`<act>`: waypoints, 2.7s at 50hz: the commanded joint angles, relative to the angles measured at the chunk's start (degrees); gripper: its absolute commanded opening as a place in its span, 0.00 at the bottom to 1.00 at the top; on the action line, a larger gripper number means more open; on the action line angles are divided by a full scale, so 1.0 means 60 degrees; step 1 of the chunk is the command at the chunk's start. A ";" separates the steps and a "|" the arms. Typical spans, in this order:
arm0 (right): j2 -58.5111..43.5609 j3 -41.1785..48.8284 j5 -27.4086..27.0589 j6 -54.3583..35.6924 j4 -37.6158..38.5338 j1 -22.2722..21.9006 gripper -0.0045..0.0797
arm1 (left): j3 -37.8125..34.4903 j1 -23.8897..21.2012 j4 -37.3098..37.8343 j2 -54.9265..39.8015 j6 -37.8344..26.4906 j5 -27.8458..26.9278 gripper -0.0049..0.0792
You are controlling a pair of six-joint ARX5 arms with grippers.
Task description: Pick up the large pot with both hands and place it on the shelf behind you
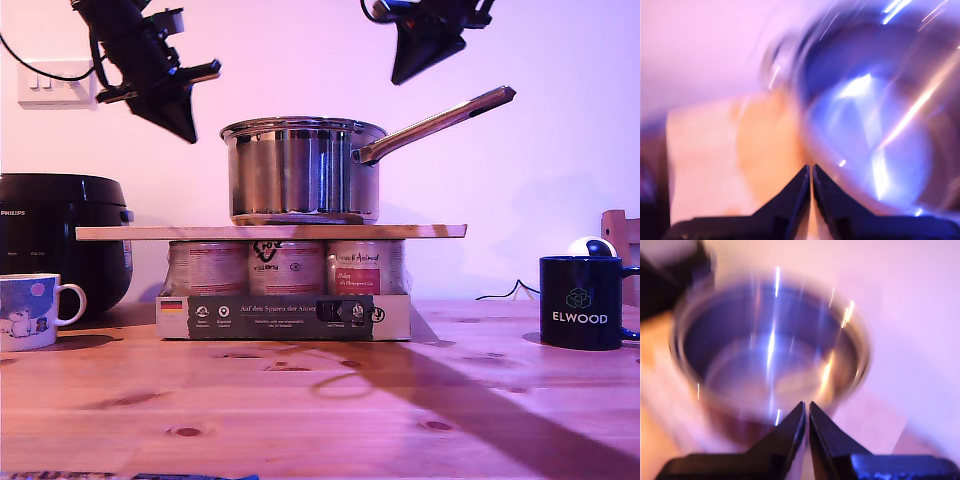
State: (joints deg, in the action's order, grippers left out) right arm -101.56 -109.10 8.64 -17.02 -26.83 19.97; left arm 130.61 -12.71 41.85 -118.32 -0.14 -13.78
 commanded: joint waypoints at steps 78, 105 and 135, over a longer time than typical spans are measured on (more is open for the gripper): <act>0.2076 0.4841 -0.0510 0.0816 0.3126 -0.0546 0.04 | -0.7402 -0.1049 -0.5446 0.2262 0.0339 -0.0878 0.03; 0.5672 0.9726 -0.0535 0.1373 0.5202 -0.0488 0.04 | -1.2477 -0.0889 -0.8109 0.5927 0.0787 -0.0874 0.03; 0.9562 1.3202 -0.1559 0.2131 0.5555 0.0667 0.04 | -1.6028 -0.1002 -0.9876 0.8983 0.0787 -0.0619 0.03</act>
State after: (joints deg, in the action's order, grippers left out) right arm -45.15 -31.70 -0.10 -4.51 5.93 22.83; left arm 36.62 -18.13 -16.14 -65.87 4.36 -17.58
